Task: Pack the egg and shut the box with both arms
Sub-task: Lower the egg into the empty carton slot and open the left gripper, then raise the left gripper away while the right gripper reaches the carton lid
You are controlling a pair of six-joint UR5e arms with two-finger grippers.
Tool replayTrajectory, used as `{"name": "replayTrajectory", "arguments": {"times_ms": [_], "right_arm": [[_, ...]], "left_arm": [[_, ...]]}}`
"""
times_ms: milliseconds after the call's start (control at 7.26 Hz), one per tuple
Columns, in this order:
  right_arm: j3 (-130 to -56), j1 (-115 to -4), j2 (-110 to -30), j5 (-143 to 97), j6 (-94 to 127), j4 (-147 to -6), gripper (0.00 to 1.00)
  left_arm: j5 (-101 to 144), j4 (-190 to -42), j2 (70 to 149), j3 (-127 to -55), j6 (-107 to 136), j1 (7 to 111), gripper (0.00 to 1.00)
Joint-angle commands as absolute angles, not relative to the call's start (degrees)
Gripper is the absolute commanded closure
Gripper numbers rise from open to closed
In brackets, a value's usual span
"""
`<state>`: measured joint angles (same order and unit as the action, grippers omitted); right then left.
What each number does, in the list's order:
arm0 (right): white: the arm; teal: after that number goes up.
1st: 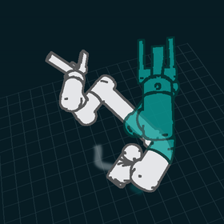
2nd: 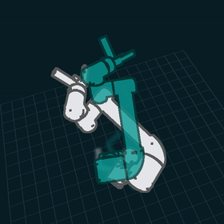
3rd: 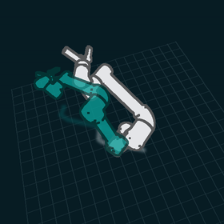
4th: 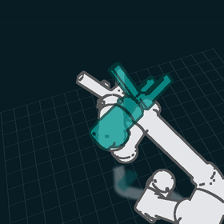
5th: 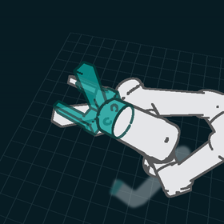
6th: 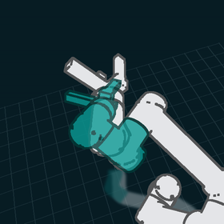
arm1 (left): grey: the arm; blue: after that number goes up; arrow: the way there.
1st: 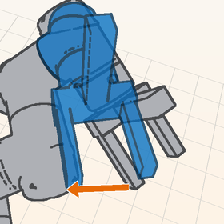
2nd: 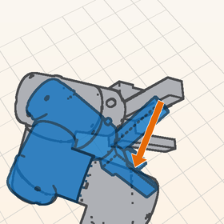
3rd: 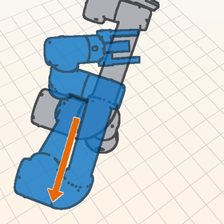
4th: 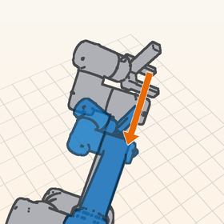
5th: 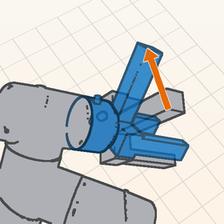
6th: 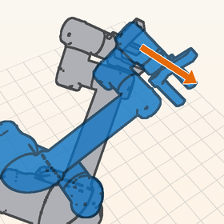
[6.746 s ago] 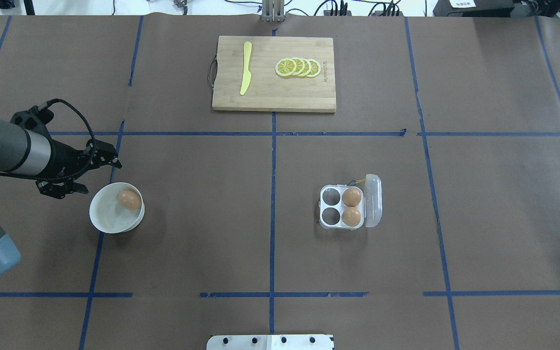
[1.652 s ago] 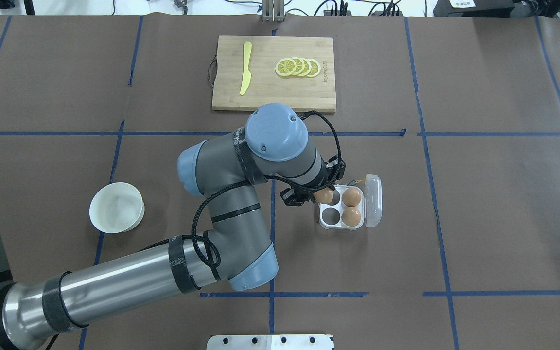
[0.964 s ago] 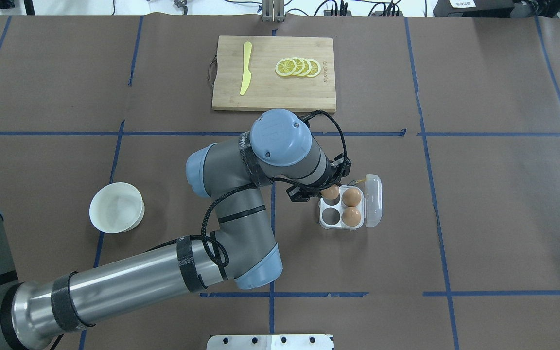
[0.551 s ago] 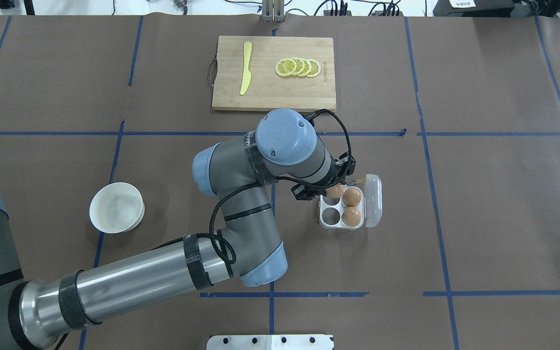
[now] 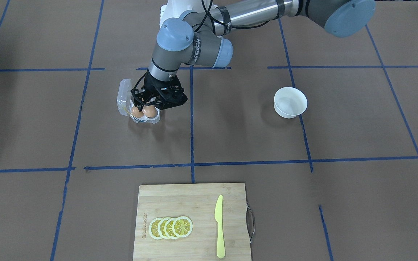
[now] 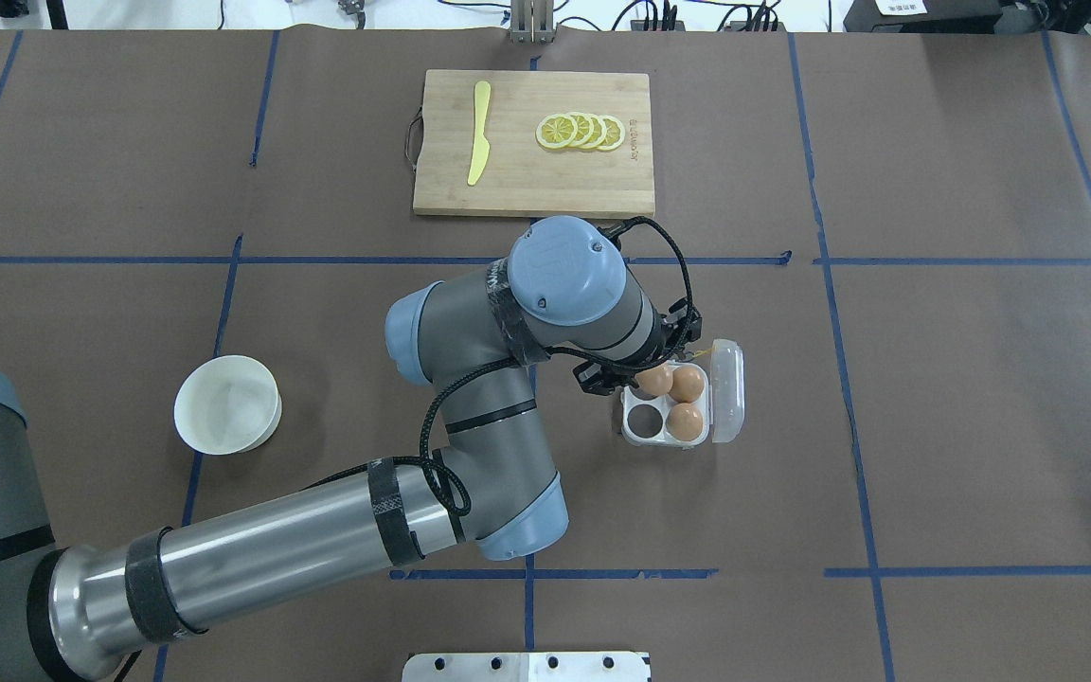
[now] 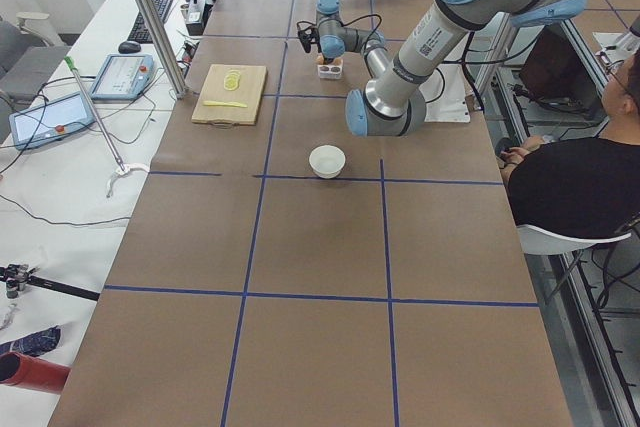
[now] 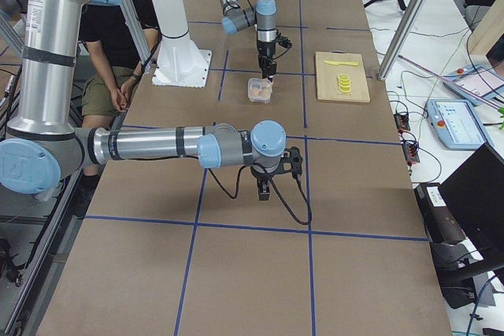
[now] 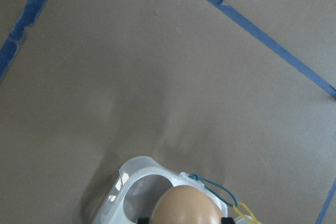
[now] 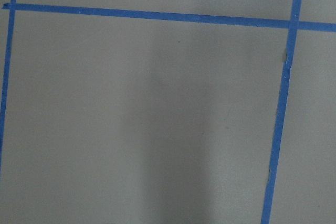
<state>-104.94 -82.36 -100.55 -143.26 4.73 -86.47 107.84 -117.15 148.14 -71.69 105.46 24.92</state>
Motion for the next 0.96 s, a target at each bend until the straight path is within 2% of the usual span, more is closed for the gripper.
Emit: {"name": "replayTrajectory", "arguments": {"times_ms": [0, 413, 826], "right_arm": [[-104.9, -82.4, -100.5, -143.3, 4.7, -86.4, 0.0], [-105.4, -79.8, -100.5, -143.3, 6.7, -82.7, 0.0], [-105.6, -68.1, -99.8, -142.6, 37.5, -64.0, 0.0]], "left_arm": [[107.8, -117.1, 147.8, -71.9, 104.2, 25.0, 0.16], [108.3, -116.1, 146.4, -75.9, 104.1, 26.5, 0.17], [114.2, -104.7, 136.9, -93.8, 93.3, 33.0, 0.17]]}}
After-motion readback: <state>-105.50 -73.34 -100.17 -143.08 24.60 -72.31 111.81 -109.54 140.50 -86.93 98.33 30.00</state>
